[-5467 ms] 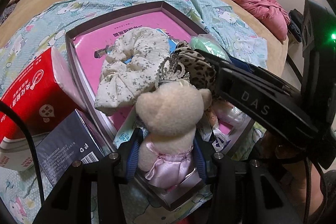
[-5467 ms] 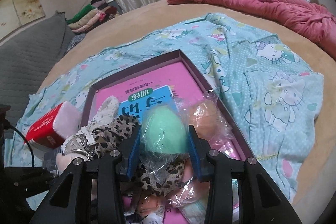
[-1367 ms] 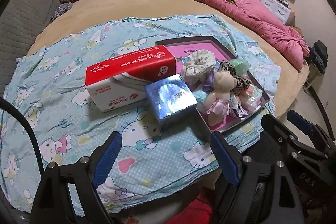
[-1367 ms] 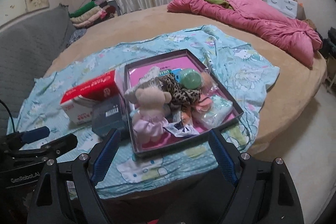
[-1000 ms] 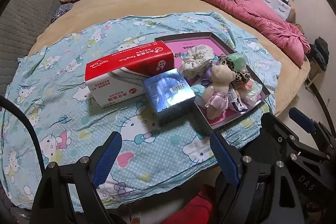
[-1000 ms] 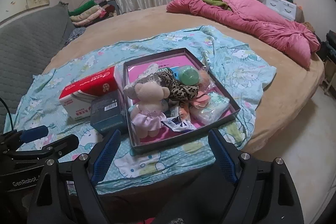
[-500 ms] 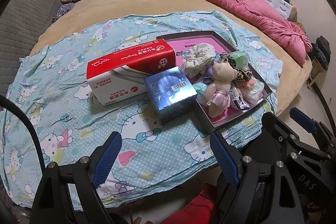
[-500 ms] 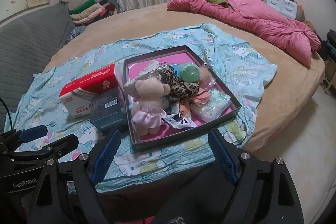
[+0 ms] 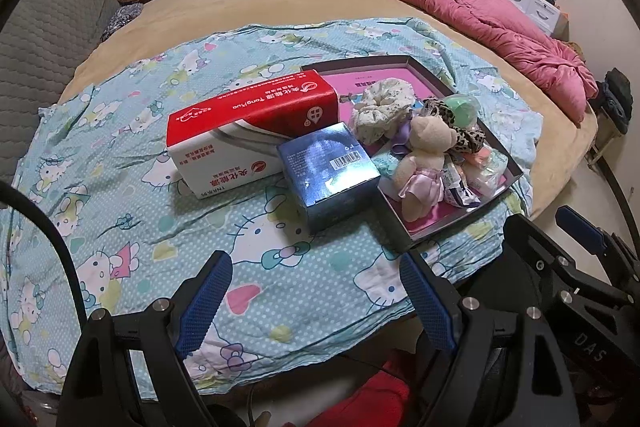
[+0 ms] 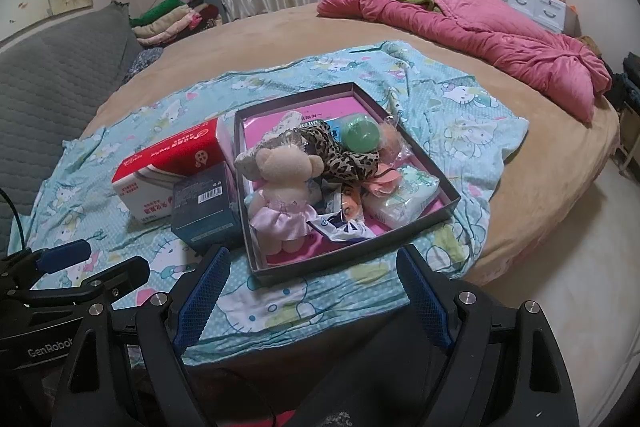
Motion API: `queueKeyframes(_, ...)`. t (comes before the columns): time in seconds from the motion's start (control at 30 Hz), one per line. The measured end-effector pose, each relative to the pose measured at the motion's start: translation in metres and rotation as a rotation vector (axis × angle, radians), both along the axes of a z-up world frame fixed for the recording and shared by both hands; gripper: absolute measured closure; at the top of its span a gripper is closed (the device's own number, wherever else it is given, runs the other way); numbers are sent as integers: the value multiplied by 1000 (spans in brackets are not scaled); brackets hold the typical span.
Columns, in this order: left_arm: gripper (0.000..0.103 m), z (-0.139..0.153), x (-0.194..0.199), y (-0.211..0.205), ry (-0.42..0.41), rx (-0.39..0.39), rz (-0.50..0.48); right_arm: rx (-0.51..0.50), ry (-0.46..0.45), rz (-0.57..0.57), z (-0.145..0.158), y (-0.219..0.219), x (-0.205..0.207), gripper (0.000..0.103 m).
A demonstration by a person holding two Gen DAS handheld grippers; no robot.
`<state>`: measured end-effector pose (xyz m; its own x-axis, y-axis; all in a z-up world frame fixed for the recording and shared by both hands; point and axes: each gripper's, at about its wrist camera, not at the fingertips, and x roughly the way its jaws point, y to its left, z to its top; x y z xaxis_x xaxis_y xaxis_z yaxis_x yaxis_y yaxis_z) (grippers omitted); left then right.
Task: Organize soft objects
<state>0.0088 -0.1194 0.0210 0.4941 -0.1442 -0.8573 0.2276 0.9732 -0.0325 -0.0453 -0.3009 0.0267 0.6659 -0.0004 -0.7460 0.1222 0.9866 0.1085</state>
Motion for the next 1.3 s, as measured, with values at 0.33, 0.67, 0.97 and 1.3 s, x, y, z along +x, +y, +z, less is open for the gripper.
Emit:
queueKeyframes(0.33, 18, -2, 0, 1, 4, 3, 5, 0, 0, -1, 0, 0, 0, 17)
queueKeyframes(0.67, 18, -2, 0, 1, 2, 6, 11, -2, -3, 1, 0, 1, -1, 17)
queueKeyframes(0.97, 18, -3, 0, 1, 4, 9, 13, 2, 0, -1, 0, 1, -1, 17)
queueKeyframes(1.3, 18, -4, 0, 2, 6, 14, 19, 4, 2, 0, -1, 1, -1, 17)
